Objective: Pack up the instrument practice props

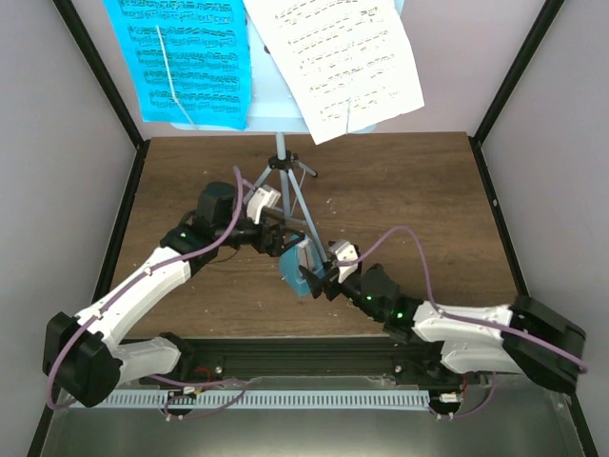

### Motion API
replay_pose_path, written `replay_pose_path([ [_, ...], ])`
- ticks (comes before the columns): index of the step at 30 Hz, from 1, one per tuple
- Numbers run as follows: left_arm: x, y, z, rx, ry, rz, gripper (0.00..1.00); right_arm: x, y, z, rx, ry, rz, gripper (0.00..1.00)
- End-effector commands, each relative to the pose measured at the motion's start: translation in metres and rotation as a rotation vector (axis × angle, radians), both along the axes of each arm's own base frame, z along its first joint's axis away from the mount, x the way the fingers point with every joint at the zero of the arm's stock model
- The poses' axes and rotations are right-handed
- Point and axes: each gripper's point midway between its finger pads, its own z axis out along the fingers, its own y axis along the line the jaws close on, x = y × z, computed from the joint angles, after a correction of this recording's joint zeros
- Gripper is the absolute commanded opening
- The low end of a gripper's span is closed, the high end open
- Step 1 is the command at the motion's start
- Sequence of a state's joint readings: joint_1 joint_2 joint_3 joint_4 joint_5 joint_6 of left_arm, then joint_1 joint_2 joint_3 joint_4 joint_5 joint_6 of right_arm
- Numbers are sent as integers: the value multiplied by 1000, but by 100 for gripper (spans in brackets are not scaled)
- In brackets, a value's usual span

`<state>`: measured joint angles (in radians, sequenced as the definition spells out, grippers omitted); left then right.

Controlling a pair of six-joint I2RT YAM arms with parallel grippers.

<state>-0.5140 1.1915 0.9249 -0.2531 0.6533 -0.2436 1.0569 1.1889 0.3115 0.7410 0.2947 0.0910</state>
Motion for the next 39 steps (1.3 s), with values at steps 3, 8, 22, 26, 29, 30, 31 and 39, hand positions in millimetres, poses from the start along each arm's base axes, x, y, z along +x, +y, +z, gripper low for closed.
replay_pose_path([
  [3, -12, -10, -13, 206, -125, -19, 100, -15, -28, 19, 21, -23, 34, 100],
  [8, -4, -6, -34, 347, -143, 32, 100, -3, -66, 26, 95, -3, -50, 100],
  [22, -4, -28, -46, 318, -91, -27, 81, 17, -99, 6, 155, 65, -157, 100],
  [26, -1, -26, -51, 338, -86, -11, 66, 18, -101, 3, 154, 70, -171, 100],
  [29, 0, -24, -51, 344, -91, -1, 58, 19, -103, 1, 154, 74, -182, 100],
  [30, 0, -24, -50, 344, -92, 2, 56, 19, -103, 0, 155, 77, -183, 100],
  [31, 0, -23, -50, 345, -93, 2, 53, 19, -103, -1, 155, 80, -184, 100],
  [39, 1, -17, -54, 420, -130, 58, 44, 18, -103, -2, 154, 92, -181, 100],
])
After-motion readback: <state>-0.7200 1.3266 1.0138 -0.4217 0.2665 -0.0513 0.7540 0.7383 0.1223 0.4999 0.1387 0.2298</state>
